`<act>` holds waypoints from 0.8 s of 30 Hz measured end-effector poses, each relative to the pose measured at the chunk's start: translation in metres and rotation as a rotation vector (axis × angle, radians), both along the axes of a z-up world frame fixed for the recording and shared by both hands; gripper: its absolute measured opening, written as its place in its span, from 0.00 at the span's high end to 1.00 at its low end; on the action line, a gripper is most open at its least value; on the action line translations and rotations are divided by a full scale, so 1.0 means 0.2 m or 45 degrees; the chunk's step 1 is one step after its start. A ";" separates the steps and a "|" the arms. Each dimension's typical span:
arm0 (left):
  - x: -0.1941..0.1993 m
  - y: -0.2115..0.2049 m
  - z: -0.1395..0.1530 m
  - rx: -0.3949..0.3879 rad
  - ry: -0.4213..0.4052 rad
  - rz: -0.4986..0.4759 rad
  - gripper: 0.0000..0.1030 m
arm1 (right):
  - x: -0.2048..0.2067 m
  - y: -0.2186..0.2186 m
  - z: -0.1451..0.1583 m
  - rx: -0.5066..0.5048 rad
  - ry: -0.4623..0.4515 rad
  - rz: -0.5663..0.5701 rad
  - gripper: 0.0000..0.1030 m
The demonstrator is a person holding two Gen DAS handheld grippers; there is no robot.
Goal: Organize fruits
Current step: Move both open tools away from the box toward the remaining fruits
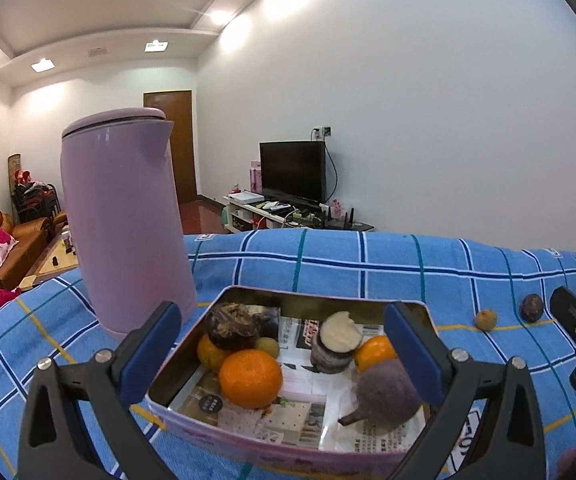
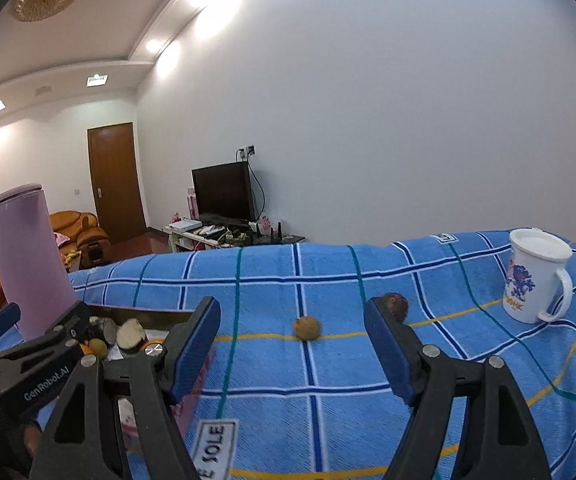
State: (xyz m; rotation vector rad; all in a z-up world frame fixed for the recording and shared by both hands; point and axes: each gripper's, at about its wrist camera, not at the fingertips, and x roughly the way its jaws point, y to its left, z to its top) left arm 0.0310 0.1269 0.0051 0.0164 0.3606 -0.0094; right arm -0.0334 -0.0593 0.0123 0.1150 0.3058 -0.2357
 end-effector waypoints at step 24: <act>-0.24 -0.19 0.00 0.025 -0.010 -0.078 0.00 | -0.38 -0.48 0.03 -0.128 0.009 -0.010 0.26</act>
